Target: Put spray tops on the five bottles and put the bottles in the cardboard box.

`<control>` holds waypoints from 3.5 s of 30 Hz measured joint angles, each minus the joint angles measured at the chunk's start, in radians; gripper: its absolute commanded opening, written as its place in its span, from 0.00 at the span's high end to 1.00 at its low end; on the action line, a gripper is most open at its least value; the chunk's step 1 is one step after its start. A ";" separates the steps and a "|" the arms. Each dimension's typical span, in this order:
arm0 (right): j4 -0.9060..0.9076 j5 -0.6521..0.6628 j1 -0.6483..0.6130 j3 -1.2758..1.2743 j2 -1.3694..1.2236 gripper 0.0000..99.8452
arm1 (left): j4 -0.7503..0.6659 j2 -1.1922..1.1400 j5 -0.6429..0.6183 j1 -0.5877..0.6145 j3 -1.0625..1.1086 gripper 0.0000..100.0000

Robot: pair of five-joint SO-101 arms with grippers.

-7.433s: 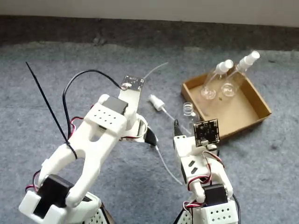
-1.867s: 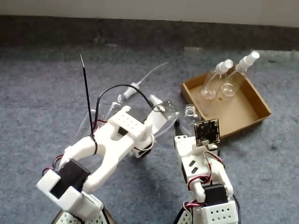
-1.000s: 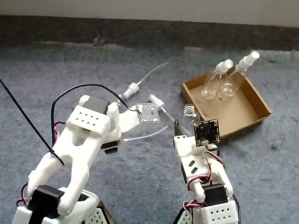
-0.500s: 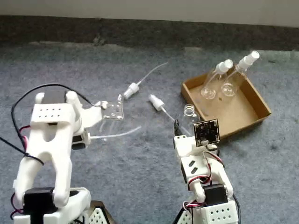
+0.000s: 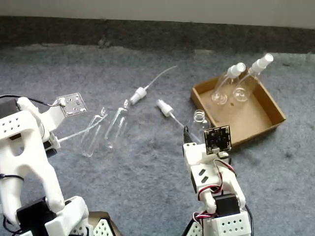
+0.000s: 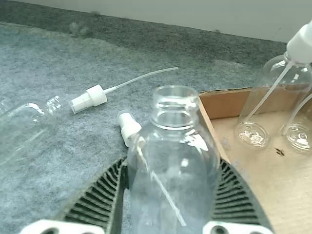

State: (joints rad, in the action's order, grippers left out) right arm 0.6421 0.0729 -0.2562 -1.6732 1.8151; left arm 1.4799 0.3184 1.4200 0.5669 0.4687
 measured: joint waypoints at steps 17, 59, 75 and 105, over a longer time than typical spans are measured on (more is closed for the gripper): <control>0.000 0.000 0.000 0.000 0.000 0.86 | -0.012 0.000 0.002 -0.457 0.068 0.98; 0.000 0.000 0.000 0.000 0.000 0.86 | -0.744 0.000 -0.117 -0.928 0.411 0.89; 0.000 0.058 0.000 0.000 0.000 0.86 | -0.597 0.000 -0.117 -0.930 0.411 0.82; 0.000 0.064 0.000 0.000 0.000 0.86 | -0.628 0.962 -0.623 -0.861 0.753 0.82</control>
State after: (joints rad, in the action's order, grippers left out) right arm 0.6421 0.1373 -0.2562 -1.6732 1.8151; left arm 0.8523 1.2804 0.7971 -0.2938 1.2221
